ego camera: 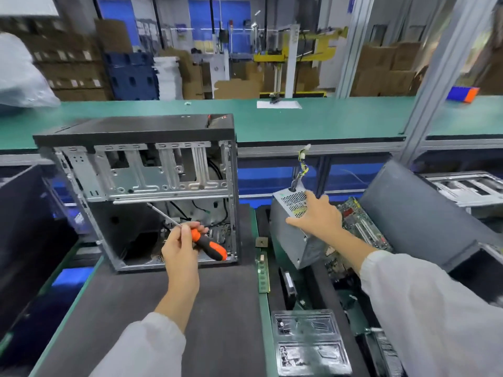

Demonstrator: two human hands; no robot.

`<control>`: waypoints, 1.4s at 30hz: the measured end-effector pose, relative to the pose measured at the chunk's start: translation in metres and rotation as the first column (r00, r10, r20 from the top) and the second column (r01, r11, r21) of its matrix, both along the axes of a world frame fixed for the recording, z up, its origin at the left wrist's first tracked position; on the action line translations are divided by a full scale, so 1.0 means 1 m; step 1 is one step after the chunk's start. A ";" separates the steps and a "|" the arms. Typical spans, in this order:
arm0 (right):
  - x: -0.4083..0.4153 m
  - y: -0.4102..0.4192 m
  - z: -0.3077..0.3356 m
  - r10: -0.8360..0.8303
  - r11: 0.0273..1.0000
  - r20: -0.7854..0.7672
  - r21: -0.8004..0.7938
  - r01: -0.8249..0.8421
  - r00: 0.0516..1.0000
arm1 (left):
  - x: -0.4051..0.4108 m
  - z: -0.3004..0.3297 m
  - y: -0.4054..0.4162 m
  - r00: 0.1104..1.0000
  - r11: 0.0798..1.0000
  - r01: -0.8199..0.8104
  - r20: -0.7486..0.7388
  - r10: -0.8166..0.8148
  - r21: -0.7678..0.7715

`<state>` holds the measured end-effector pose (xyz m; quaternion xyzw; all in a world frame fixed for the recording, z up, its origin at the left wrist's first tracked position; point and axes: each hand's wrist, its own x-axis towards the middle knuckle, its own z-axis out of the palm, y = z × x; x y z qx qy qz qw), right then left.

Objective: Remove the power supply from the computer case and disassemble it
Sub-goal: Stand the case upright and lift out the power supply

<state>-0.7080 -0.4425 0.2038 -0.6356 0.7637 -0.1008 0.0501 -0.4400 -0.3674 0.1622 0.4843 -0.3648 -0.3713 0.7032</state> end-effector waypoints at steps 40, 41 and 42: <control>0.254 0.172 -0.007 0.381 0.908 0.595 -0.097 -0.407 0.708 | 0.122 0.054 0.093 0.875 0.911 0.403 0.257 -0.410 0.083; 0.245 0.170 -0.011 0.343 0.925 0.601 -0.081 -0.371 0.722 | 0.117 0.047 0.089 0.829 0.917 0.362 0.392 -0.398 0.166; 0.235 0.169 -0.016 0.303 0.941 0.604 -0.068 -0.331 0.737 | 0.111 0.038 0.085 0.745 0.916 0.299 0.535 -0.399 0.267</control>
